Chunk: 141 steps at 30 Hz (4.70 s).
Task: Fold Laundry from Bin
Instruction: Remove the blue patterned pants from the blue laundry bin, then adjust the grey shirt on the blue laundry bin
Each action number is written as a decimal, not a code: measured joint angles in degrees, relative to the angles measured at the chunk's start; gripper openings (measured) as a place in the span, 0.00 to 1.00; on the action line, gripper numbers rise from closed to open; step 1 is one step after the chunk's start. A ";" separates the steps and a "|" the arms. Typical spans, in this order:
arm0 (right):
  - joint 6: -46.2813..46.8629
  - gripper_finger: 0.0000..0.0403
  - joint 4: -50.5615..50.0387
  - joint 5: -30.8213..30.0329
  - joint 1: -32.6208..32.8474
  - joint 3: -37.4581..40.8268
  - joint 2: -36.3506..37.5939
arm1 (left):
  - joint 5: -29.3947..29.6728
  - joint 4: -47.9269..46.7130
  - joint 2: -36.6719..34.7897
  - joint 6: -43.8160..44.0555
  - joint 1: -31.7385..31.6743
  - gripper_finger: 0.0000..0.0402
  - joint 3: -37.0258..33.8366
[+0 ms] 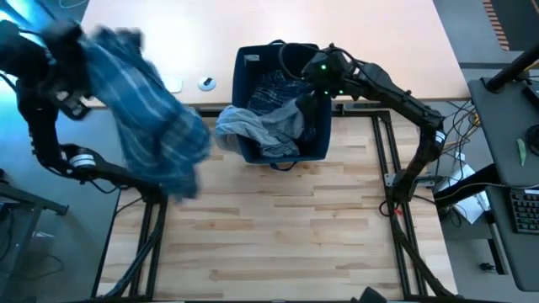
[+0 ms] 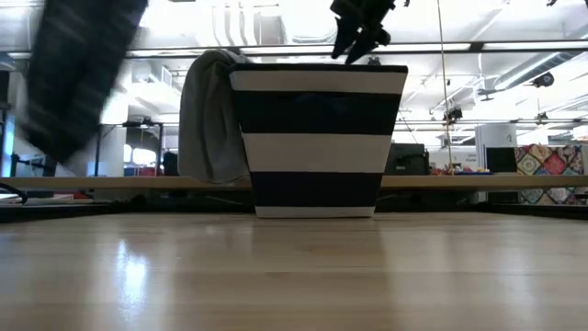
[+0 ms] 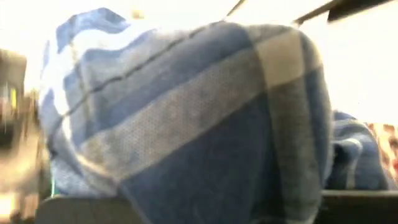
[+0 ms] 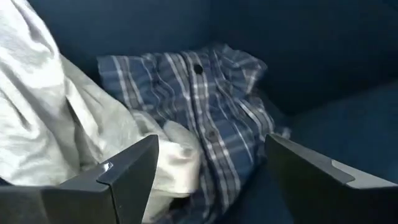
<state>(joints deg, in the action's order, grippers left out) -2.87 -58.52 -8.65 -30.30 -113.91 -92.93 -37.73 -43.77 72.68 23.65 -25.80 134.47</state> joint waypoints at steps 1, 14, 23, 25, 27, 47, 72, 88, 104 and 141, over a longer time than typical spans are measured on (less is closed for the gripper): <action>-0.01 0.73 -0.59 0.00 0.00 0.00 0.03 | -0.88 -5.05 0.03 -1.29 0.24 0.05 0.00; -0.15 0.73 -2.80 -0.41 0.00 0.17 0.05 | 1.67 -29.56 0.98 -3.33 19.95 0.05 -4.41; -0.74 0.71 -2.56 -0.52 -0.09 0.17 0.05 | 20.51 -39.39 0.19 7.05 40.02 0.07 -14.23; -0.79 0.72 -2.34 -0.52 -0.09 0.18 0.16 | 23.59 -41.66 -0.14 10.65 42.10 0.08 -17.91; -0.80 0.72 -2.22 -0.52 -0.09 -0.18 0.22 | 25.91 -42.86 -0.79 13.47 43.06 0.10 -22.40; -3.34 0.74 -2.01 0.09 3.85 -5.03 1.84 | 31.84 -41.48 -10.45 28.65 41.75 0.34 -55.80; -1.69 0.73 -1.91 3.12 6.78 -4.94 1.61 | 61.14 -34.23 -16.73 19.48 32.58 0.75 -56.33; -2.21 0.72 16.76 9.11 13.39 -4.15 -6.52 | 65.88 -5.38 -21.35 3.83 25.31 0.75 -56.33; -2.34 0.43 13.28 5.26 14.19 -4.28 -19.67 | 65.91 14.37 -21.96 -1.79 19.80 0.75 -63.94; 10.56 0.02 43.68 41.16 25.34 -13.44 14.28 | 68.80 17.61 -23.23 -8.63 15.98 0.75 -62.07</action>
<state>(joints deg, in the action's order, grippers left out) 7.69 -14.85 32.51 -4.97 -127.35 -78.65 31.07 -26.15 49.45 15.03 -9.82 72.40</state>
